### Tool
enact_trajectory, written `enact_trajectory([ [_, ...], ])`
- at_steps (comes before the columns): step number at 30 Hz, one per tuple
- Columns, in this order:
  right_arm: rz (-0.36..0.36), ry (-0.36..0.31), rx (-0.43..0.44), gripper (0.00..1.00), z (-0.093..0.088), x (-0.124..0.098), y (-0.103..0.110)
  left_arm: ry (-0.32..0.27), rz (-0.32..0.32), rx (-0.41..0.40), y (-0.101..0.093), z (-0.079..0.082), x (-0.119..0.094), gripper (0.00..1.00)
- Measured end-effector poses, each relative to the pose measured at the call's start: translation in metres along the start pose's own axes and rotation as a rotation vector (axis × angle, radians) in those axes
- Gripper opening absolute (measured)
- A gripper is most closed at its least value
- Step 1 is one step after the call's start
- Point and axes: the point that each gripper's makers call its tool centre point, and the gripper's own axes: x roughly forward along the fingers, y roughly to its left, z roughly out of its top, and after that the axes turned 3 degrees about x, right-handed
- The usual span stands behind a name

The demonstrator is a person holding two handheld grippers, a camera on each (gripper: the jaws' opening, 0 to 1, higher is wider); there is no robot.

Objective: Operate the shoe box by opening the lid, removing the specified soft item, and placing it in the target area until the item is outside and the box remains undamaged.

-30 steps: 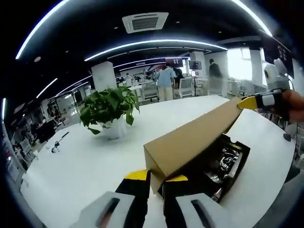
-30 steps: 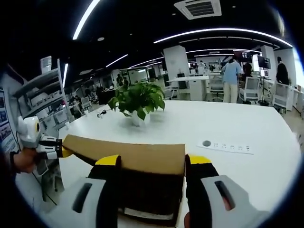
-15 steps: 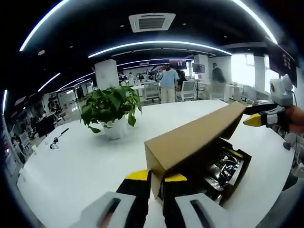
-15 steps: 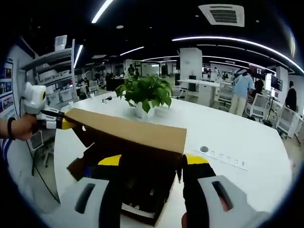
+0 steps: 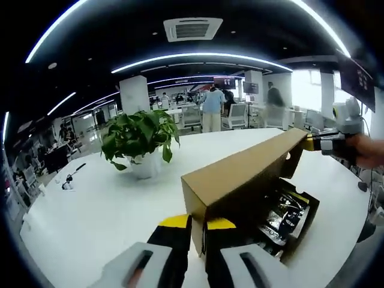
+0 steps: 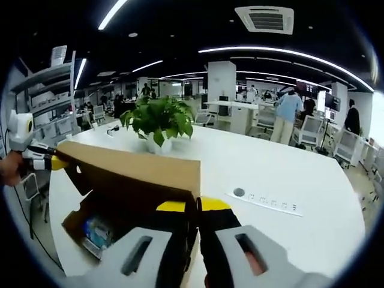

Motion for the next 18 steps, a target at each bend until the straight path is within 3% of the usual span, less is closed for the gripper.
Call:
enact_trajectory([
  [10, 0.01, -0.006, 0.007, 0.0, 0.004, 0.017, -0.002, -0.014, 0.003, -0.002, 0.01, 0.007, 0.012, 0.06],
  [18, 0.016, 0.031, 0.003, 0.0, -0.006, 0.033, -0.005, -0.011, 0.009, -0.029, 0.019, 0.006, 0.026, 0.05],
])
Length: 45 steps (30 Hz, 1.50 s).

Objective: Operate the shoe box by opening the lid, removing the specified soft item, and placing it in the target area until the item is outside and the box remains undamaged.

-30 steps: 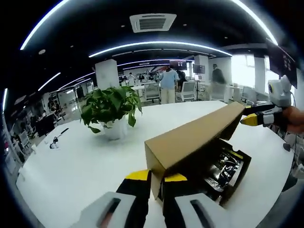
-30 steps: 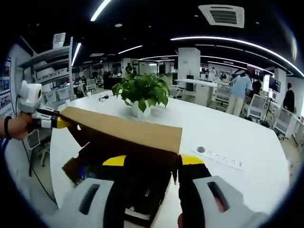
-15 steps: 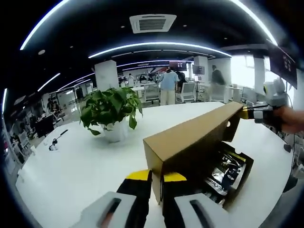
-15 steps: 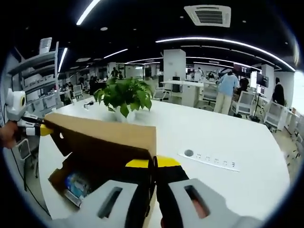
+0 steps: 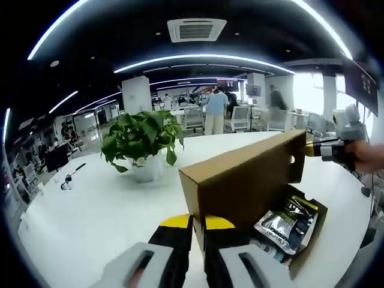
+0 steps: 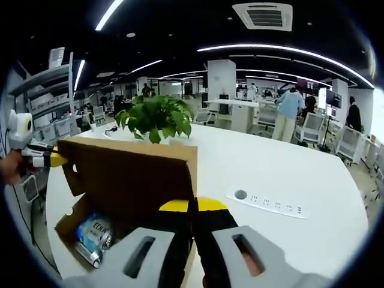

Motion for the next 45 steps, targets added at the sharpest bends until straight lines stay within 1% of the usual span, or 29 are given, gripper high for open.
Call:
enact_trajectory([
  [9, 0.003, 0.041, 0.019, 0.0, -0.015, 0.02, -0.007, 0.025, 0.011, 0.008, 0.007, -0.006, 0.019, 0.05],
  [12, 0.002, 0.062, 0.027, 0.0, -0.024, 0.026, -0.008, 0.036, 0.013, 0.008, 0.008, -0.009, 0.024, 0.05],
  [16, -0.003, 0.108, 0.05, 0.0, -0.04, 0.033, -0.01, 0.059, 0.013, 0.0, 0.011, -0.018, 0.033, 0.04],
  [17, -0.002, 0.111, 0.053, 0.0, -0.043, 0.035, -0.01, 0.064, 0.01, -0.009, 0.012, -0.021, 0.036, 0.04],
  [20, 0.002, 0.11, 0.053, 0.0, -0.043, 0.037, -0.011, 0.071, 0.007, -0.017, 0.013, -0.026, 0.04, 0.04],
  [26, 0.012, 0.112, 0.084, 0.0, -0.044, 0.045, -0.012, 0.1, 0.01, -0.017, 0.015, -0.031, 0.047, 0.04],
  [29, 0.038, 0.133, 0.076, 0.0, -0.045, 0.049, -0.008, 0.136, 0.014, -0.039, 0.019, -0.035, 0.047, 0.04],
  [31, 0.05, 0.144, 0.064, 0.0, -0.046, 0.051, -0.004, 0.152, 0.015, -0.037, 0.021, -0.037, 0.047, 0.04],
  [37, 0.062, 0.169, 0.059, 0.01, -0.051, 0.06, 0.002, 0.19, 0.023, -0.045, 0.028, -0.047, 0.052, 0.05],
  [45, 0.082, 0.201, 0.053, 0.01, -0.061, 0.062, 0.013, 0.228, 0.027, -0.066, 0.034, -0.066, 0.053, 0.06],
])
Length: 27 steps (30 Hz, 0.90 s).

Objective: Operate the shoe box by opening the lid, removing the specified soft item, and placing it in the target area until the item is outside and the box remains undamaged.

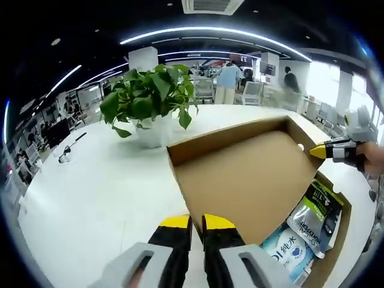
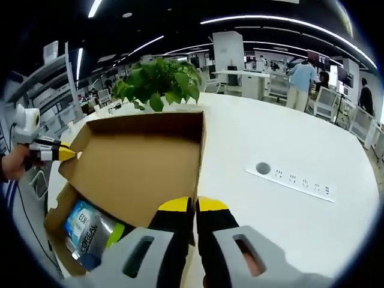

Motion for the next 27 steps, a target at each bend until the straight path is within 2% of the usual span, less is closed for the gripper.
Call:
enact_trajectory([
  [6, -0.007, 0.026, 0.002, 0.02, -0.009, 0.004, 0.008, 0.049, -0.002, -0.013, 0.002, -0.014, 0.008, 0.08],
  [16, -0.011, 0.053, 0.023, 0.03, -0.016, 0.008, 0.009, 0.092, -0.017, -0.07, 0.002, -0.025, 0.017, 0.09],
  [27, -0.018, 0.078, 0.05, 0.04, -0.023, 0.012, 0.007, 0.088, -0.032, -0.168, 0.004, -0.028, 0.022, 0.09],
])
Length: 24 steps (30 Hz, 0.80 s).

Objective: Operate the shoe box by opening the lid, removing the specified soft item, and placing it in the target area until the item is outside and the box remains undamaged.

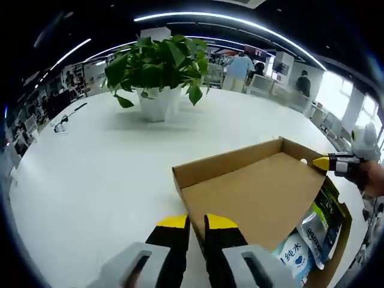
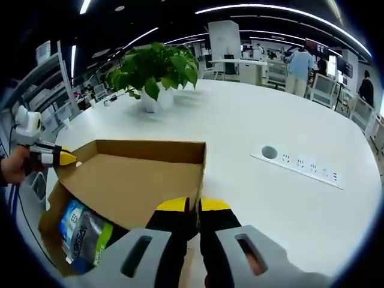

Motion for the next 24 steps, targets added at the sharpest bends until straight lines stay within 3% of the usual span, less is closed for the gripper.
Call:
enact_trajectory([
  [10, 0.015, 0.04, 0.053, 0.06, -0.012, 0.001, 0.001, 0.003, -0.015, -0.062, -0.001, 0.0, 0.003, 0.1],
  [17, 0.02, 0.025, 0.075, 0.13, -0.012, -0.008, 0.0, -0.02, -0.027, 0.005, -0.006, 0.005, -0.003, 0.13],
  [24, 0.017, 0.001, 0.075, 0.16, -0.003, -0.023, -0.004, -0.093, -0.021, -0.003, -0.006, 0.018, -0.02, 0.13],
])
